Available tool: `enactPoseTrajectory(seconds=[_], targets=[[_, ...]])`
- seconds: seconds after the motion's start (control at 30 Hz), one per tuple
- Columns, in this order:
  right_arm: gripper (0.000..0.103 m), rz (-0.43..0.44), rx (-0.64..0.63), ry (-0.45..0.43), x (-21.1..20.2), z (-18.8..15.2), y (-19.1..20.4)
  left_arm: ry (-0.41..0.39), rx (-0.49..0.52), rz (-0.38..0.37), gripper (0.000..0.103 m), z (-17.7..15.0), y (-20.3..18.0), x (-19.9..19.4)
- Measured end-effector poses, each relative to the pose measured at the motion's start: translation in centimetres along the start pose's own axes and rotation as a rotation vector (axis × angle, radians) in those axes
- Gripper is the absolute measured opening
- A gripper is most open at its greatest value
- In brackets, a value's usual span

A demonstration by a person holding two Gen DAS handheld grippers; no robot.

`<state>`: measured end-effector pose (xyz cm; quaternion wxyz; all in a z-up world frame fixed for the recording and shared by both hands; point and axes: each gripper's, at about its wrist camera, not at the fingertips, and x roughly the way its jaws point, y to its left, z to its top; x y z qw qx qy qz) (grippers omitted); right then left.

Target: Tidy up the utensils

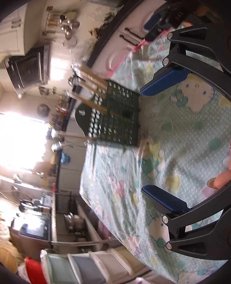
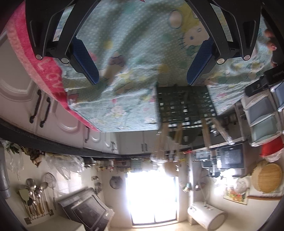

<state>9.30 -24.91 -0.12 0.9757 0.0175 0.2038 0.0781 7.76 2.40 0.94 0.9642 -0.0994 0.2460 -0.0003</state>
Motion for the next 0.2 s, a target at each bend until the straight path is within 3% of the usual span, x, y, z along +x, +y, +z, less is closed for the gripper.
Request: enactPoseTrajectory(seconds=[0.1,0.2], targets=[[0.096,-0.13,0.002,0.08,2.8,2.0,-3.0,0.121,-0.026,0.078,0.092,1.9,3.0,2.9],[0.096,-0.206,-0.007,0.242,7.4,3.4,-6.0,0.194,-0.028,0.188,0.092,3.6,6.4,6.4]])
